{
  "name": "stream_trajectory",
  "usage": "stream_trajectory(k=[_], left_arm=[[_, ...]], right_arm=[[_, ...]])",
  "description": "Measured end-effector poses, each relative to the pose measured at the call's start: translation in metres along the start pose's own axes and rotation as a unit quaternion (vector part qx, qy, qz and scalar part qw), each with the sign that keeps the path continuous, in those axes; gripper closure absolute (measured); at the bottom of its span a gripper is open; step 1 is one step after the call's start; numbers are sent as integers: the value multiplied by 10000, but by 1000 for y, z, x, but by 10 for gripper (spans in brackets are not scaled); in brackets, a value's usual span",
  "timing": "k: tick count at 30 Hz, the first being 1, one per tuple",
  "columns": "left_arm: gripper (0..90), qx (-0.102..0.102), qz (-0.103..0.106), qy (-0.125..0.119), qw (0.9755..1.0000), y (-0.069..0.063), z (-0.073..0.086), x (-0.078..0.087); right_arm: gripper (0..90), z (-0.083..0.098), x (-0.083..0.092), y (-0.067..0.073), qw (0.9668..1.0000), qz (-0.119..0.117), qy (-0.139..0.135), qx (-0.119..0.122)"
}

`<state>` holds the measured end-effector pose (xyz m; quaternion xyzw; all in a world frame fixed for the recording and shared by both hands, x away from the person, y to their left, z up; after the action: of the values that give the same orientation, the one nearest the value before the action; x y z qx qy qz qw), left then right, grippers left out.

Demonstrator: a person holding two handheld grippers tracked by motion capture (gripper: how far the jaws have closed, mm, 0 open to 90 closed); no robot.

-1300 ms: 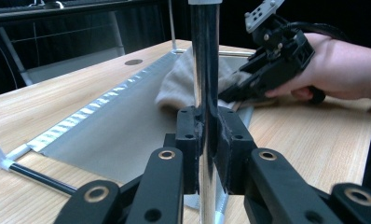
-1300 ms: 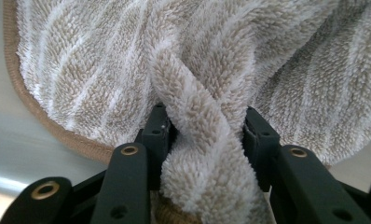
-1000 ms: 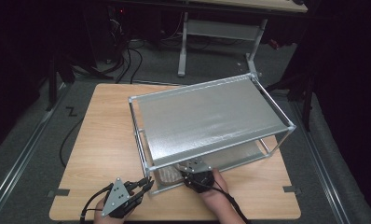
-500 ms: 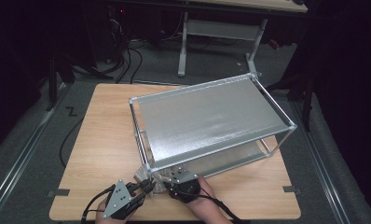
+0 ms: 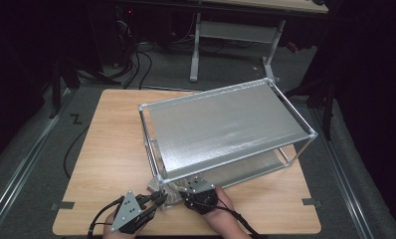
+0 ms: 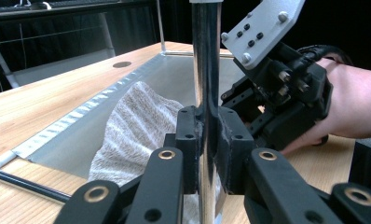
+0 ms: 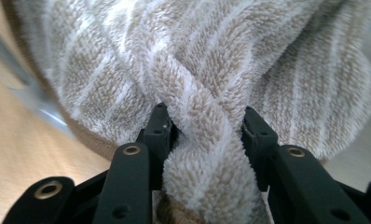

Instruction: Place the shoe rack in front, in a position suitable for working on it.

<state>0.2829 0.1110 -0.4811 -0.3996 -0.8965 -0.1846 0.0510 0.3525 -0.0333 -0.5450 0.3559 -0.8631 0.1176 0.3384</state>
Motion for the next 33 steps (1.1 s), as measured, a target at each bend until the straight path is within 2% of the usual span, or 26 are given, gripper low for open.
stream_trajectory(k=[5, 11, 12, 17, 18, 19, 20, 21, 22, 26, 29, 33], left_arm=[[798, 31, 23, -13, 10000, 0, 0, -1], [800, 63, 31, -18, 10000, 3, 0, -2], [799, 91, 25, -16, 10000, 3, 0, -2], [801, 120, 24, -22, 9999, 7, 1, -4], [801, 132, 16, -30, 9999, 8, 1, -4], [801, 156, 10, -27, 9999, 9, 1, -4], [801, 167, 6, -29, 9999, 9, 2, -5], [802, 171, 1, -23, 9999, 10, 2, -5], [802, 176, -5, -17, 9998, 10, 2, -5], [803, 213, -32, -16, 9998, 13, 2, -6], [803, 242, -61, -8, 9997, 16, 2, -7], [803, 283, -98, 0, 9996, 19, 3, -9]], right_arm=[[617, 3, 4, -20, 9995, 233, -7, -227], [625, 7, 12, -53, 9977, 585, -73, -338], [627, 9, 14, -58, 9969, 654, -46, -445], [637, 14, 23, -81, 9931, 1018, -43, -577], [642, 15, 26, -87, 9921, 1082, -69, -637], [652, 17, 28, -91, 9897, 1201, -51, -779], [660, 16, 31, -97, 9894, 1255, -120, -713], [668, 17, 34, -101, 9883, 1305, -142, -776], [676, 18, 38, -103, 9865, 1382, -174, -857], [706, 16, 53, -111, 9837, 1460, -470, -940], [720, 13, 64, -114, 9815, 1504, -697, -960], [726, 12, 74, -114, 9797, 1501, -854, -1018]])
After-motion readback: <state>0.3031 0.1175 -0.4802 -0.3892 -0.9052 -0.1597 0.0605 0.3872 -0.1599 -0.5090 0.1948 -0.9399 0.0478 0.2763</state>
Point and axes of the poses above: each handheld gripper's, and its own axes: x roughly backward along the jaws, z roughly out of its underside, y roughly to its left, the point moved 7 cm from there along -x, roughly forward along the jaws, and after that the axes turned 13 degrees about -x, right-handed, at the moved point
